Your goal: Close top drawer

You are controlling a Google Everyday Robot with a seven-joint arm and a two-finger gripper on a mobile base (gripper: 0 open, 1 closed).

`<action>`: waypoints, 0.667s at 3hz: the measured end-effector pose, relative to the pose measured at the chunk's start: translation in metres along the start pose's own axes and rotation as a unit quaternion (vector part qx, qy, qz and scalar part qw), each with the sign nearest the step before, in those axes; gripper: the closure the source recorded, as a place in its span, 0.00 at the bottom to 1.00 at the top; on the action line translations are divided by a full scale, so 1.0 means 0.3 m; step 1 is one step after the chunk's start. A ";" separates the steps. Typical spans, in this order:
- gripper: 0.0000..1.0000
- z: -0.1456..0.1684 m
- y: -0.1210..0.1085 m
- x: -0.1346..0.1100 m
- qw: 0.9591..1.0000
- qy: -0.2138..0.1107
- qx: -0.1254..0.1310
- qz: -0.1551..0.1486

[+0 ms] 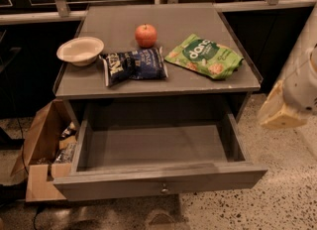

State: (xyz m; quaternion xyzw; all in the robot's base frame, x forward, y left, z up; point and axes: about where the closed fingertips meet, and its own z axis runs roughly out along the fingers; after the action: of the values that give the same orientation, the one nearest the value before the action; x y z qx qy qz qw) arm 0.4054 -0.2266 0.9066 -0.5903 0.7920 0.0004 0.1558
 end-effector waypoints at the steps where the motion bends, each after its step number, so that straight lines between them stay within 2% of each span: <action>1: 1.00 0.145 0.067 0.059 1.000 -0.013 -0.022 0.016; 2: 1.00 0.266 0.119 0.094 0.998 -0.023 -0.043 0.031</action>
Offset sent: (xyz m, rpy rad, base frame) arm -0.0298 0.0004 -0.1400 0.1261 0.1286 -0.0476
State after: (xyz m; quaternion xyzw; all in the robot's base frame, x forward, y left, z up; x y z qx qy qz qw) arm 0.3845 -0.2273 0.8171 -0.5717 0.8052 0.0526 0.1485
